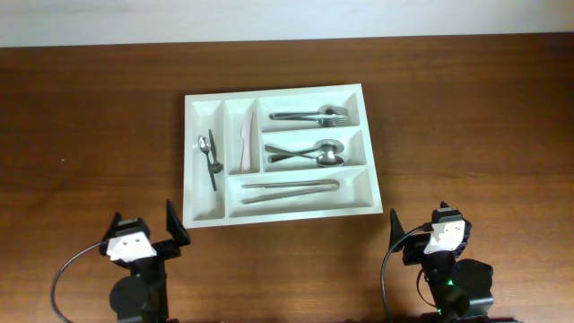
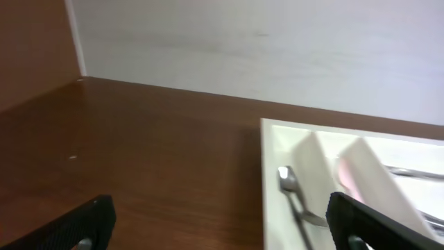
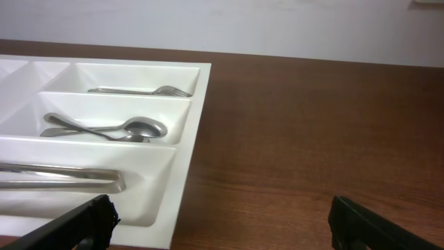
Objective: Pack container
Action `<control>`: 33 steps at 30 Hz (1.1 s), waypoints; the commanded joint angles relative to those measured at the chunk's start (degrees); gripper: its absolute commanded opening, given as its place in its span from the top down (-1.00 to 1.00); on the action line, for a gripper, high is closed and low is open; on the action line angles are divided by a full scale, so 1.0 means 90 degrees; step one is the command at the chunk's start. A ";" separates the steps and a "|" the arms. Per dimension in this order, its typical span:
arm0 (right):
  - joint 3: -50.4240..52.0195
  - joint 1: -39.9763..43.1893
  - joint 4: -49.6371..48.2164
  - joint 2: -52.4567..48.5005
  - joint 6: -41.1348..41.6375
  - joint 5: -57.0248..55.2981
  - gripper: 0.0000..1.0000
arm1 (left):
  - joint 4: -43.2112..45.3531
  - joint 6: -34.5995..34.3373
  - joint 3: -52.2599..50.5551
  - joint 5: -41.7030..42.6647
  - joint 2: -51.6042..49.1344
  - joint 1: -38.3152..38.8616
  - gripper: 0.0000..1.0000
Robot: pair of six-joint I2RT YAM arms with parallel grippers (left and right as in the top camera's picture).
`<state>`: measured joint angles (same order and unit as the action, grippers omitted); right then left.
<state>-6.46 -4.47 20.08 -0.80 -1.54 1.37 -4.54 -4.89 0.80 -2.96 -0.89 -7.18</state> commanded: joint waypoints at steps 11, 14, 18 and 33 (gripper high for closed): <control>0.0044 0.0041 0.0007 0.0068 -0.0015 -0.0078 -0.98 | -0.0012 0.0124 -0.0032 0.0070 0.0066 0.0461 -0.99; 0.0044 0.0041 0.0007 0.0068 -0.0017 -0.0078 -0.98 | -0.0012 0.0124 -0.0032 0.0070 0.0066 0.0461 -0.99; 0.0044 0.0041 0.0007 0.0068 -0.0017 -0.0075 -0.98 | -0.0012 0.0124 -0.0032 0.0070 0.0066 0.0461 -0.99; 0.0044 0.0041 0.0007 0.0068 -0.0017 -0.0075 -0.98 | -0.0012 0.0124 -0.0032 0.0070 0.0066 0.0461 -0.99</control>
<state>-6.46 -4.47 20.08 -0.80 -1.54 1.37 -4.54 -4.91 0.80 -2.96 -0.89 -3.27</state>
